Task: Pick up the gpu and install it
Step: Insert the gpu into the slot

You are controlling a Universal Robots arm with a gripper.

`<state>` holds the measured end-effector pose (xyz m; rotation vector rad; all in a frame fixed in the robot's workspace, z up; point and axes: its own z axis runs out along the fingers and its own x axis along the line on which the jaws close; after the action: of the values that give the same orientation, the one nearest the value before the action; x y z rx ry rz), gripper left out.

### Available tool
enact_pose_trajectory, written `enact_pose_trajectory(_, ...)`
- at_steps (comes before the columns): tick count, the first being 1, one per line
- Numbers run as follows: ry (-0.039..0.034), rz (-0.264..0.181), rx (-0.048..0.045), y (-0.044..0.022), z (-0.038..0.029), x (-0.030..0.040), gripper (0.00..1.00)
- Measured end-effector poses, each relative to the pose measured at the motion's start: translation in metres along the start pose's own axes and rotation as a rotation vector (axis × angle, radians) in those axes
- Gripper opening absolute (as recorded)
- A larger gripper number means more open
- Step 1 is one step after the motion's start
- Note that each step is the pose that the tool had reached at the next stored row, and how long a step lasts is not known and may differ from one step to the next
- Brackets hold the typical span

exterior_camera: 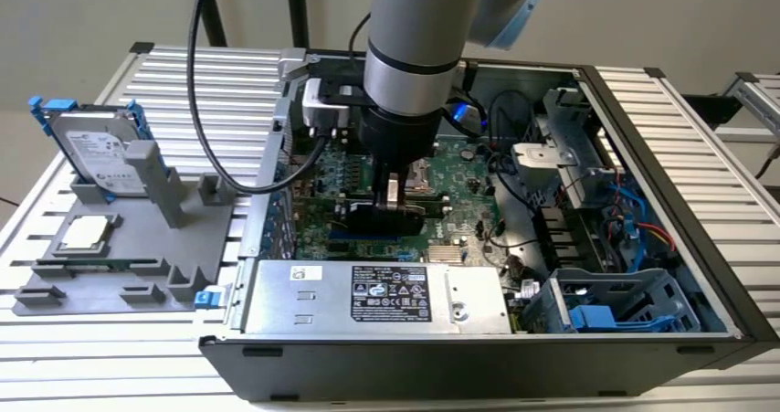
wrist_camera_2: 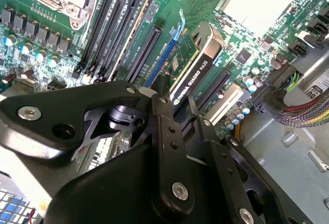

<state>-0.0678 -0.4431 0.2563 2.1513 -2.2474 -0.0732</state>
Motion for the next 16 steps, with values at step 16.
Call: enact_pose_trajectory(16, 0.0004, -0.003, 0.0000, 0.0002, 0.0001, 0.0005, 0.00)
